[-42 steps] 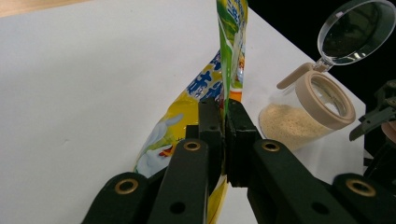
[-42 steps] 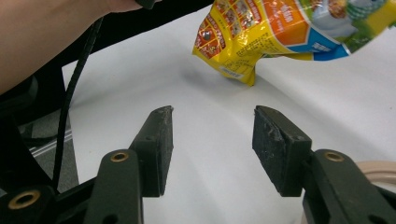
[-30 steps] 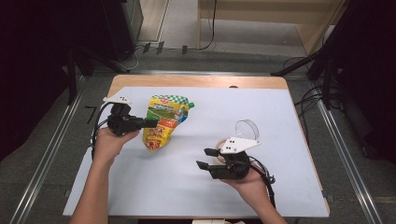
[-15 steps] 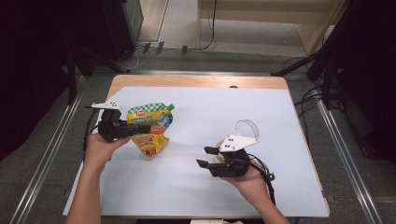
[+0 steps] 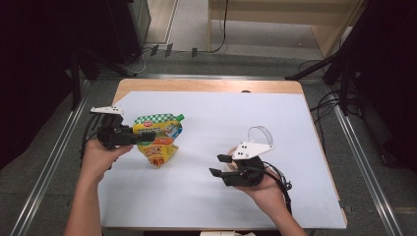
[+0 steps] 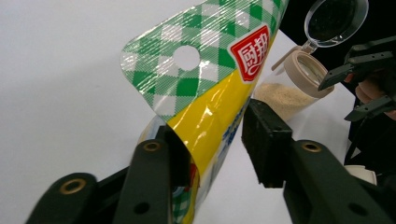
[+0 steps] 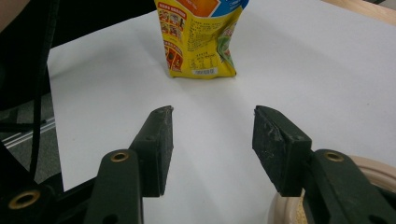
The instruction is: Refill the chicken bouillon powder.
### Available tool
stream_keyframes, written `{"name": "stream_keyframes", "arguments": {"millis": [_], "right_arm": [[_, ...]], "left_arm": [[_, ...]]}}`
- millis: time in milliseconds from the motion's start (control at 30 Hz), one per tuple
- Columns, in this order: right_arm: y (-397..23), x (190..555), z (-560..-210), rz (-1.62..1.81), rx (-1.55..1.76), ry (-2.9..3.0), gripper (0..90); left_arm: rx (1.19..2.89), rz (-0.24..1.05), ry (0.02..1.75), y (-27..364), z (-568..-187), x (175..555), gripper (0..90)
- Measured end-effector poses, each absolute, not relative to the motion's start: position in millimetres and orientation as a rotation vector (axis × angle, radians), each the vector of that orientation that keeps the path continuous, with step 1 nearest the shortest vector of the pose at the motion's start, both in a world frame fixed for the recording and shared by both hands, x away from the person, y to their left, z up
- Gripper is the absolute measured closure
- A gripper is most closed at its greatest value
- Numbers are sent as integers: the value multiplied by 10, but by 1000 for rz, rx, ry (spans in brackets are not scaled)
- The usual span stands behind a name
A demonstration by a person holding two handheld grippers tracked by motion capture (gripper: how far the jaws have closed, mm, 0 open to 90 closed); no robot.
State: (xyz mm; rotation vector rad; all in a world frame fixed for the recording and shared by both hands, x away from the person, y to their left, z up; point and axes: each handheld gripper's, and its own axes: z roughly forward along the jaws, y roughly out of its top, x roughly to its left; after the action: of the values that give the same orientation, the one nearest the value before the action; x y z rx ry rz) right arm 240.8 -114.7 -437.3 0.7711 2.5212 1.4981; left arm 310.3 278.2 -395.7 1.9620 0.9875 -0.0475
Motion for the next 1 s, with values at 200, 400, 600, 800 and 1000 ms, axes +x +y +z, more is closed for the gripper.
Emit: {"name": "stream_keyframes", "arguments": {"millis": [200,400,600,800,1000], "right_arm": [[-1176,2414,-4351,1494,780,2518,493],[-1249,2430,-4311,1494,801,2502,493],[-1309,2446,-4279,1495,818,2489,493],[-1354,2460,-4256,1493,823,2480,494],[-1388,2455,-4213,1494,827,2470,514]], "left_arm": [[1966,-19,1000,2843,-3857,3062,528],[1957,20,1028,3021,-3757,2993,507],[1934,43,1043,3206,-3704,2926,506],[1939,90,1116,3366,-3793,2927,491],[1954,133,1127,3323,-3983,3023,469]]}}
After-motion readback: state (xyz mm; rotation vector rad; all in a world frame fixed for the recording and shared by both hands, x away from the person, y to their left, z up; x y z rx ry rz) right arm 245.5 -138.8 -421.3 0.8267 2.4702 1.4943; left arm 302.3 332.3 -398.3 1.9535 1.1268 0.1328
